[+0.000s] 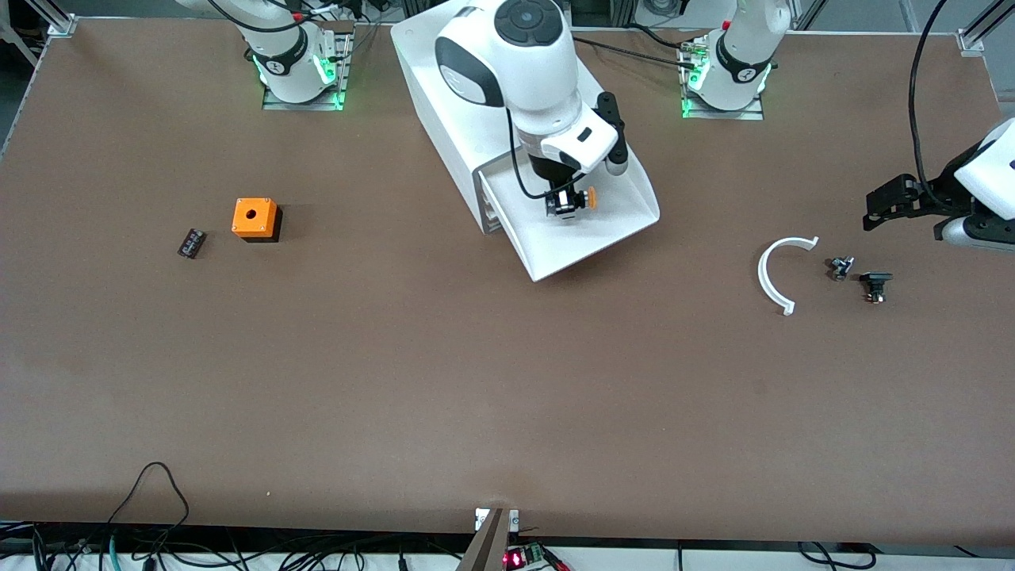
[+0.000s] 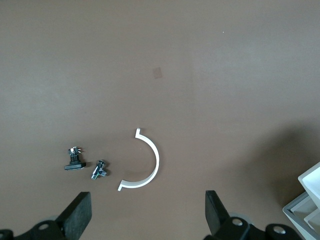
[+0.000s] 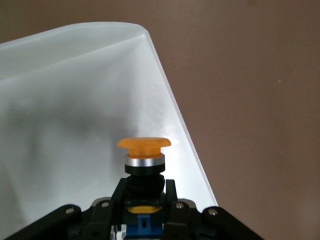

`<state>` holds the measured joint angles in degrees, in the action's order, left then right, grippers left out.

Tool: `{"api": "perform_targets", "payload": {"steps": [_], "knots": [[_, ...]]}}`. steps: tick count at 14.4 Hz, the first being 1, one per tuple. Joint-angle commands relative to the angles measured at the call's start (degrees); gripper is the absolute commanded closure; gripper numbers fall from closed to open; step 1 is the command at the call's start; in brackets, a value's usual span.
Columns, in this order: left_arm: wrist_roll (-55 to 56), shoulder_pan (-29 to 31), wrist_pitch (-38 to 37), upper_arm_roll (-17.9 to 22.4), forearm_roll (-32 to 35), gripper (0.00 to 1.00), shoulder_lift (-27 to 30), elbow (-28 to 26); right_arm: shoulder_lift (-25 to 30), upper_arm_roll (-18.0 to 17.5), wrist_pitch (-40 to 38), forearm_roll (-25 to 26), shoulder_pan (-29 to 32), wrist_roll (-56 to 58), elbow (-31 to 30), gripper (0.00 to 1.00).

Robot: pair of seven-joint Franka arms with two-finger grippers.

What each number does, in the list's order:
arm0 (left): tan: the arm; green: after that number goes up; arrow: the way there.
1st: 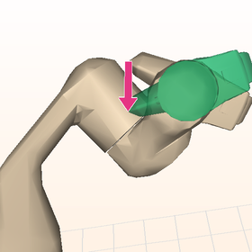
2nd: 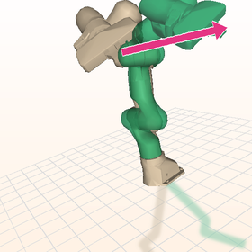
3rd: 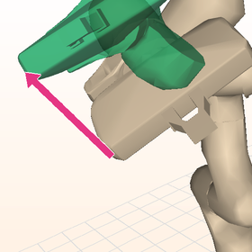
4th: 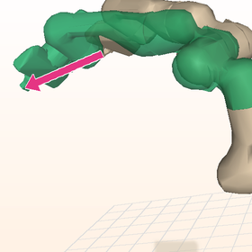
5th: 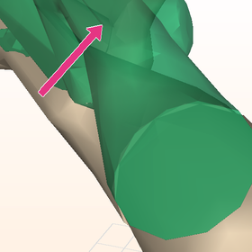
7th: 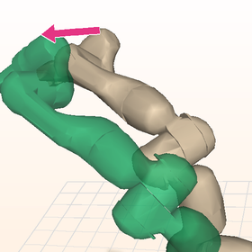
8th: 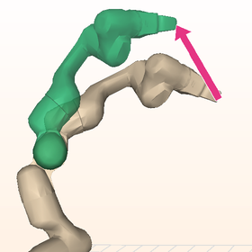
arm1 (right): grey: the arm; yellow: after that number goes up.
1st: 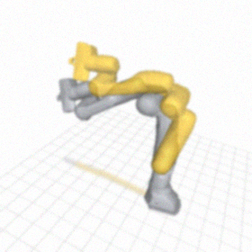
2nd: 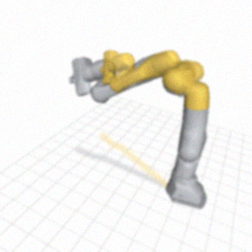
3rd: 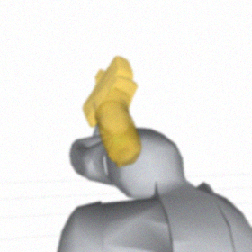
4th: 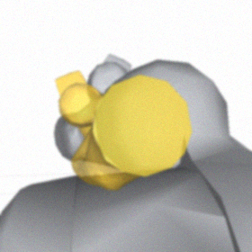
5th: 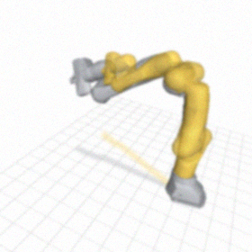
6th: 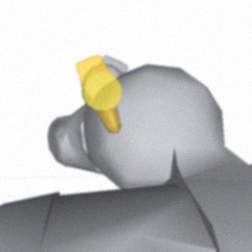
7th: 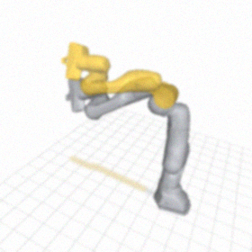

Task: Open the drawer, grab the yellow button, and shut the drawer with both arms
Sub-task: 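Lift the button out with the right gripper while the left gripper approaches the drawer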

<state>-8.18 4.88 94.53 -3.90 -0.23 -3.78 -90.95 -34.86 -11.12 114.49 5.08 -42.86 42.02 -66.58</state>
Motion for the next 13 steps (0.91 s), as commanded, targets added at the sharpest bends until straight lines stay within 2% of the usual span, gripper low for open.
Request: {"api": "perform_targets", "payload": {"steps": [1,5,7,10,12,13], "knots": [[0.4,-0.2,1.5,0.1,0.7,0.0,-1.1,0.3,5.2,-0.6,0.1,1.1,4.8,-1.0,-5.6,0.77],[1.4,-1.3,2.3,-0.8,0.8,0.0,-1.2,0.1,9.9,-0.3,0.0,2.3,11.1,-2.9,-10.2,0.77],[8.1,-4.0,5.9,-0.8,0.8,0.0,-2.2,-1.6,10.9,-0.1,0.3,2.4,14.6,-7.6,-12.7,0.76],[21.5,-8.7,11.0,-0.9,1.4,0.0,-2.3,-6.2,10.9,-0.1,0.8,2.4,19.6,-11.9,-15.7,0.76],[27.8,-10.9,17.6,-1.2,1.5,0.0,-2.5,-11.3,11.5,0.7,0.8,2.3,22.6,-21.0,-18.7,0.76],[29.6,-10.9,21.2,-2.6,1.4,0.0,-2.9,-14.0,12.2,1.4,0.8,2.2,24.0,-24.4,-21.0,0.75]]}}
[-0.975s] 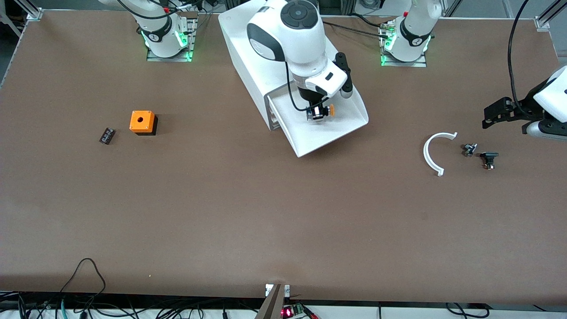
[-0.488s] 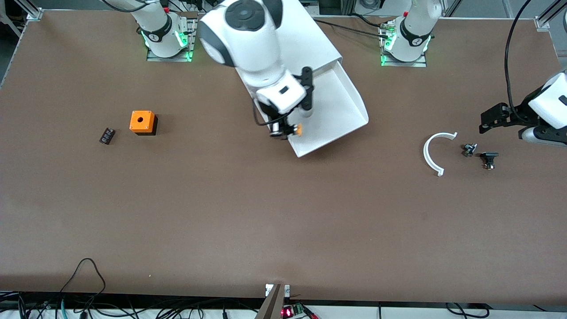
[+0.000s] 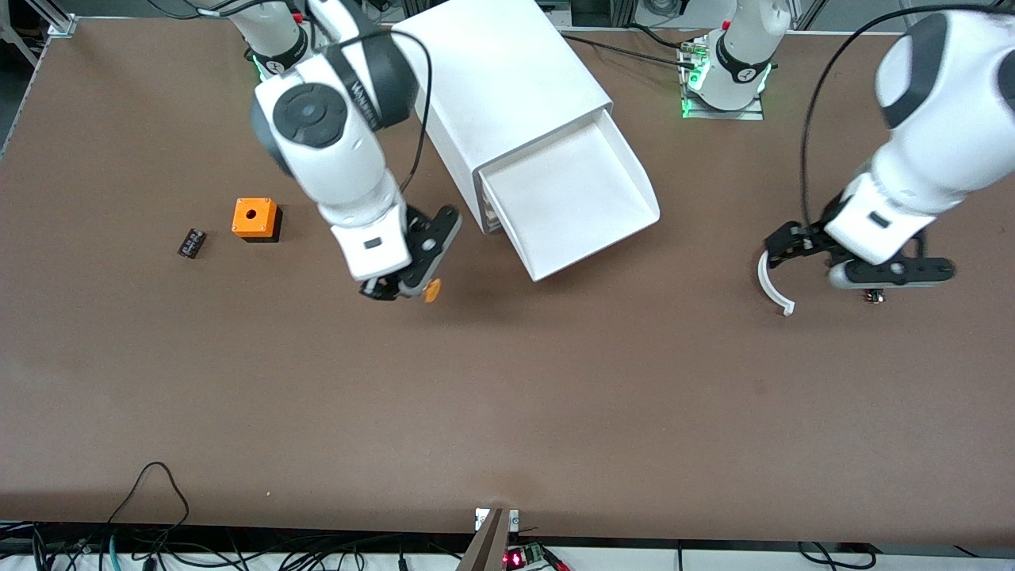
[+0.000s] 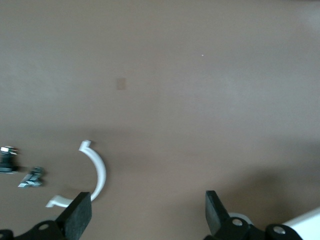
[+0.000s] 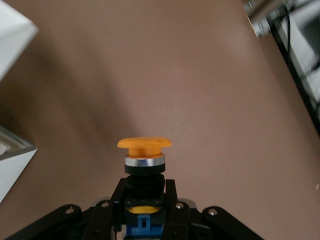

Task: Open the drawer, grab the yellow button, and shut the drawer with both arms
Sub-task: 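Lift the button out with the right gripper while the left gripper approaches the drawer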

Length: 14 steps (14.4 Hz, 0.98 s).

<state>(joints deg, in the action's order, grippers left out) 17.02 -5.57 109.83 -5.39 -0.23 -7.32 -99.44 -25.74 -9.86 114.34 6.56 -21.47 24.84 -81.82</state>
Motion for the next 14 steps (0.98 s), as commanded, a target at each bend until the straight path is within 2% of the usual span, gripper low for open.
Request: {"api": "perform_targets", "payload": {"steps": [1,4,6,10,14], "knots": [[7.1,-0.5,9.7,-2.5,1.5,0.0,-0.3,-7.7,3.9,1.2,1.1,0.7,3.4,-11.2,-7.7,0.75],[18.3,-2.5,17.4,-3.6,1.5,0.0,-3.5,-12.3,4.4,5.8,2.2,0.7,5.0,-22.5,-11.2,0.74],[24.6,-4.2,21.0,-4.6,1.3,0.0,-4.5,-14.7,5.5,6.9,2.4,0.9,8.1,-25.6,-14.7,0.74],[38.6,-5.4,21.7,-10.7,1.1,0.0,-4.5,-17.1,8.5,7.0,10.4,0.9,15.2,-25.3,-27.8,0.74],[41.3,-5.4,20.9,-15.8,0.9,0.0,-2.7,-20.3,10.4,7.0,21.3,1.0,17.7,-24.8,-39.9,0.74]]}}
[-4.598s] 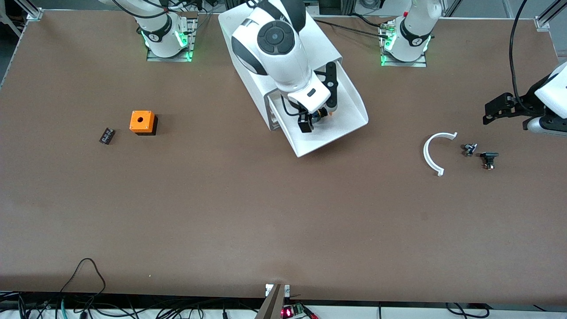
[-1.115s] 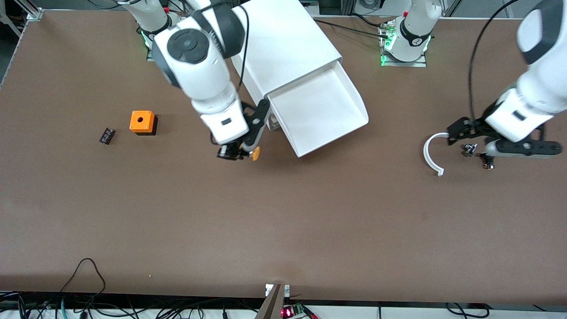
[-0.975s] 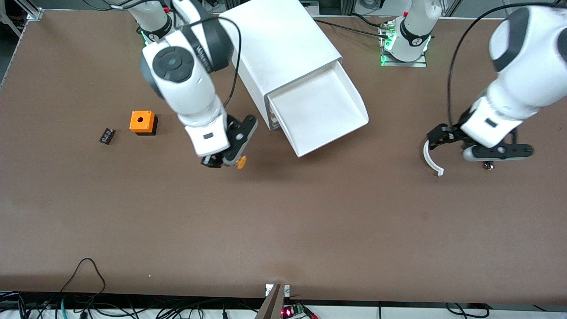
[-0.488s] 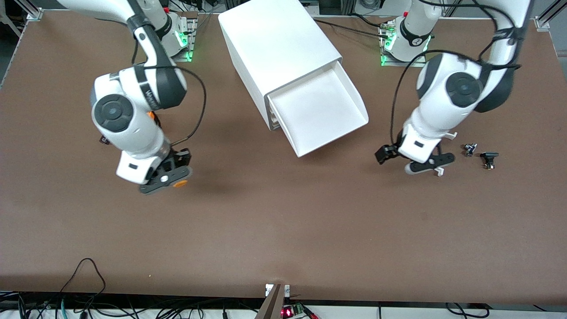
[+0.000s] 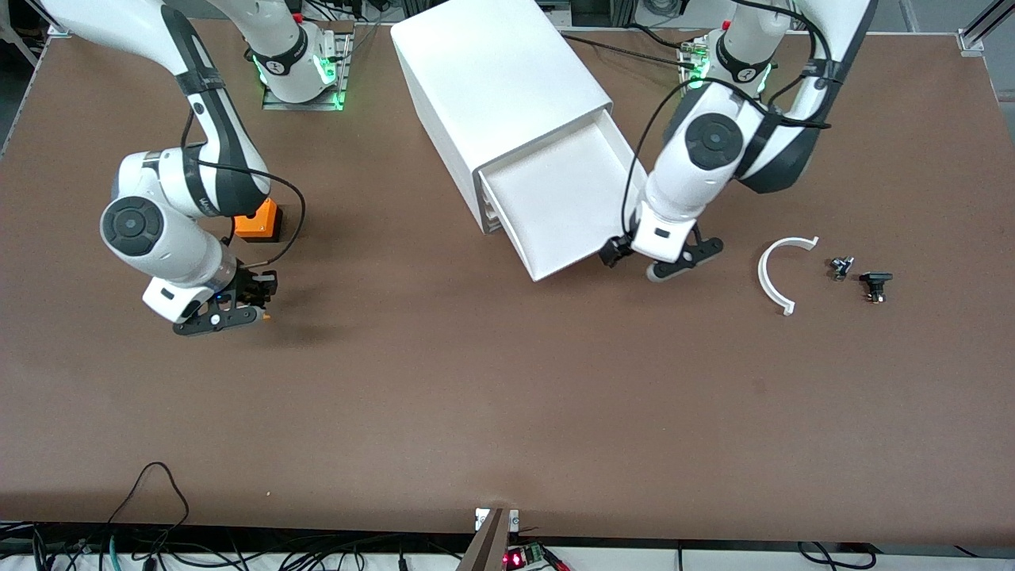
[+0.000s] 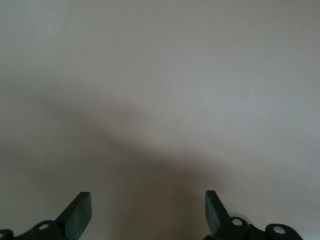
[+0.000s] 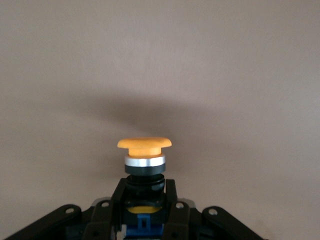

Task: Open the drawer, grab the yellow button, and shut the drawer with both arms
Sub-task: 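Push the drawer shut with the left gripper while the right gripper holds the button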

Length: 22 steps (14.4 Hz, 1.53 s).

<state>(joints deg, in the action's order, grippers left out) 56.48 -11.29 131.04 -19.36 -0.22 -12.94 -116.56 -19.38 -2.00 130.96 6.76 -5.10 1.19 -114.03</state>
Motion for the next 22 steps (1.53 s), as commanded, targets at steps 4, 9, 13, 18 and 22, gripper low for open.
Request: {"api": "perform_targets", "payload": {"steps": [4,9,13,18,22], "knots": [[2.1,0.3,-3.2,-7.1,0.7,0.0,5.1,-6.0,2.8,-0.9,11.3,0.8,5.4,2.7,-12.8,0.74],[2.0,0.4,-6.0,-14.7,0.7,0.0,6.1,-7.9,0.5,-0.8,16.9,0.8,9.0,13.4,-13.6,0.74],[1.8,0.4,-6.1,-18.4,0.7,0.0,6.3,-7.9,-1.4,-0.9,19.5,0.5,9.9,15.6,-13.6,0.46],[1.7,0.4,-6.5,-20.3,0.7,0.0,6.5,-9.1,-0.1,-1.3,14.2,0.1,9.8,13.1,-11.5,0.0],[1.2,0.4,-7.0,-20.6,0.7,0.0,6.5,-9.3,1.8,-4.1,1.4,-1.4,9.9,11.0,-3.9,0.0]]}}
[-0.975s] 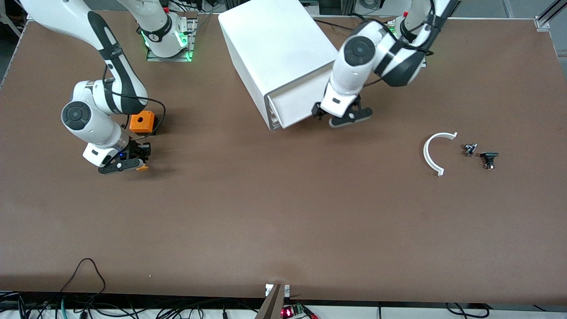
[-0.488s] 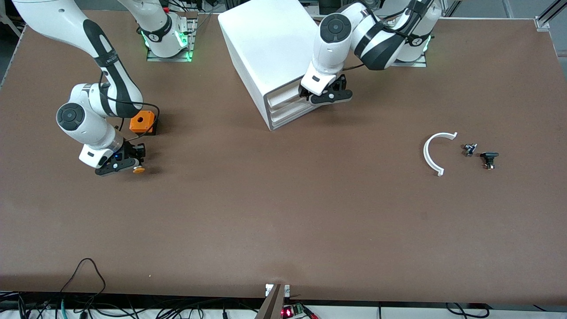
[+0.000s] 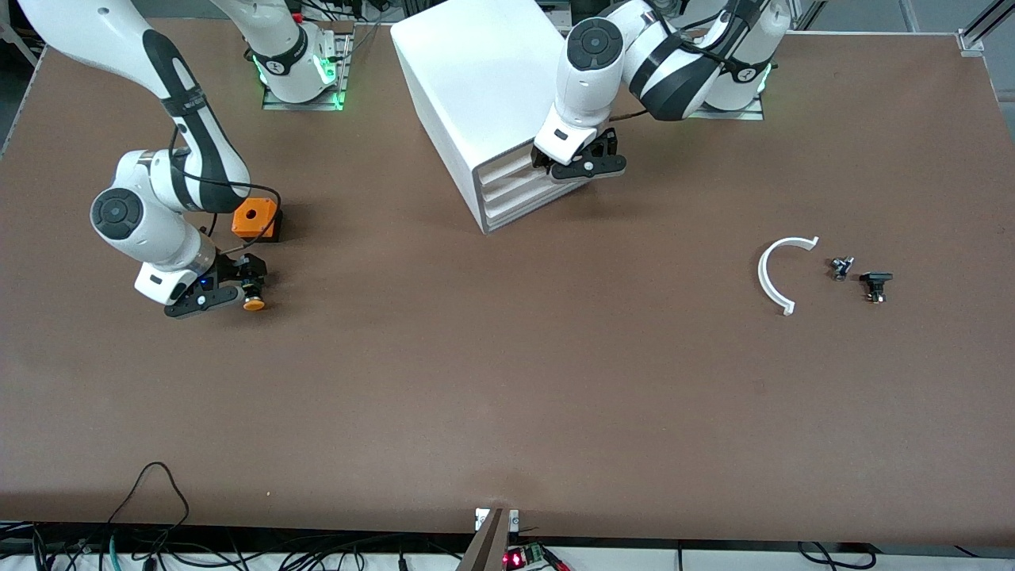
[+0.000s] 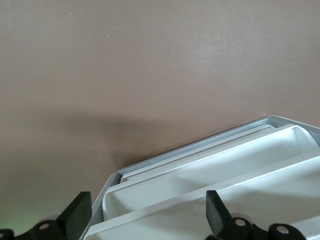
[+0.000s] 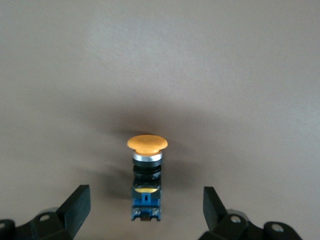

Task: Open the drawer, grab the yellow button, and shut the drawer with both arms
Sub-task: 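Push the drawer shut with the left gripper while the right gripper holds the button, then set the button on the table beside the orange box with the right gripper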

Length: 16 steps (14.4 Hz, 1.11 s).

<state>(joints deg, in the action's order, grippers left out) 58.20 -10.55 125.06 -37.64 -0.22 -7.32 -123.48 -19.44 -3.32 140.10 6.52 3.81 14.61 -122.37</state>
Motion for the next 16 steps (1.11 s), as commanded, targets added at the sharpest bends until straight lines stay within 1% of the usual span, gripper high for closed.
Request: {"api": "perform_targets", "payload": {"steps": [1,3,4,6,7,9,10,11,12,13,14,16], "knots": [[-0.5,-0.2,-1.1,-2.3,0.7,0.0,0.9,-2.4,2.1,-3.6,-13.1,-2.1,0.9,-5.1,8.2,0.0],[-0.5,0.4,-1.1,-2.3,0.7,0.0,1.3,-2.1,2.0,-5.3,-24.4,-2.6,0.6,-8.4,17.4,0.0],[-0.5,1.0,-1.0,-2.2,0.9,0.0,1.6,-2.1,2.0,-5.9,-28.7,-2.7,0.3,-10.1,21.1,0.0],[-0.5,3.7,-0.6,-0.4,1.4,0.0,2.1,-1.7,2.0,-6.2,-34.3,-2.9,-0.8,-15.3,26.2,0.0],[-0.5,5.5,0.2,2.7,1.0,0.0,2.4,-0.4,2.1,-6.3,-36.7,-2.9,-1.5,-18.6,28.4,0.0],[-0.6,6.1,1.1,11.3,-1.1,0.0,2.4,3.4,2.3,-6.3,-40.8,-2.9,-3.1,-23.4,31.5,0.0],[-1.5,6.1,1.1,13.5,-2.3,0.0,2.4,4.7,2.6,-6.3,-42.6,-2.9,-4.0,-25.5,32.9,0.0],[-3.4,6.1,1.0,15.6,-2.1,0.0,2.5,6.1,2.9,-6.3,-45.0,-2.8,-4.7,-26.3,35.1,0.0],[-6.3,6.1,0.4,18.6,-1.9,0.0,3.0,7.9,3.0,-6.3,-48.4,-2.9,-4.7,-26.3,37.9,0.0],[-10.0,6.1,-1.2,21.4,-1.8,0.0,3.6,9.6,3.0,-6.2,-51.4,-2.8,-4.7,-26.3,40.7,0.0],[-14.5,6.1,-3.9,24.2,-1.8,0.0,4.3,11.5,3.1,-6.0,-52.8,-2.7,-4.7,-26.3,43.2,0.0],[-23.5,6.1,-9.3,27.7,-1.9,0.0,6.2,14.9,4.6,-5.3,-53.9,-2.0,-4.1,-26.0,44.7,0.0]]}}
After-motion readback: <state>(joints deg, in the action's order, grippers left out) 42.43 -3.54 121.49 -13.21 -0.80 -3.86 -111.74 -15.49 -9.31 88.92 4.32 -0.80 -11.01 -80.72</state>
